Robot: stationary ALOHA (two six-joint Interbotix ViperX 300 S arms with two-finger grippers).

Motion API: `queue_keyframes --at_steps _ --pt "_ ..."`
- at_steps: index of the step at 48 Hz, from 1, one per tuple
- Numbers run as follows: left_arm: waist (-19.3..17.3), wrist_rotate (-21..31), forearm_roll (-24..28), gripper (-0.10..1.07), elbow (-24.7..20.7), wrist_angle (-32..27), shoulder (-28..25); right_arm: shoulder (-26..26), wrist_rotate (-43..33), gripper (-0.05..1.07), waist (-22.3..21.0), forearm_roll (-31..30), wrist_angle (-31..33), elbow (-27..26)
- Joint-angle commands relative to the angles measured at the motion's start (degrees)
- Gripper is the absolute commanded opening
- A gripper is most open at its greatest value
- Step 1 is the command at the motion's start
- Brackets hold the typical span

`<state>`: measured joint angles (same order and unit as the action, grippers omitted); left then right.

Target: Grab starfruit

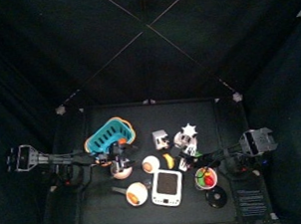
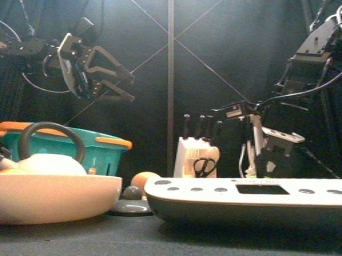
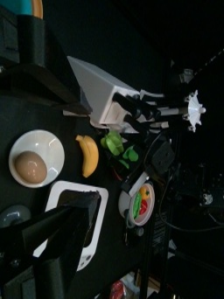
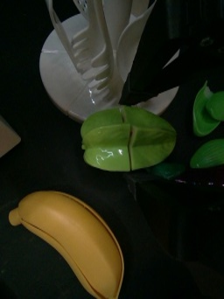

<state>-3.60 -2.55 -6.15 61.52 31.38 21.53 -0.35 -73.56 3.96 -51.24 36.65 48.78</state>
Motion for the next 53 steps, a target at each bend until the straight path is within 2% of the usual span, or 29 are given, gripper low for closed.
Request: queue_keyframes --at_steps 1,4,13,19,53 --pt "0.09 -0.09 -0.35 1.02 -0.70 0.53 0.00 -0.70 0.09 0.91 -0.35 -0.18 -0.09 -0.88" --pt "0.00 -0.09 -0.44 1.02 -0.62 0.53 0.00 -0.79 0.09 0.87 -0.26 -0.09 -0.09 -0.88" --pt "0.00 -0.09 -0.35 1.02 -0.62 0.53 0.00 -0.79 0.00 0.64 -0.18 0.35 0.09 -1.32" --pt "-0.18 -0.09 -0.44 1.02 -0.44 0.53 0.00 -1.41 0.44 0.56 0.09 0.26 0.18 -2.46" --pt "-0.26 0.00 -0.44 1.02 -0.26 0.53 0.00 -3.69 1.76 0.54 2.72 -0.53 2.90 -5.80"
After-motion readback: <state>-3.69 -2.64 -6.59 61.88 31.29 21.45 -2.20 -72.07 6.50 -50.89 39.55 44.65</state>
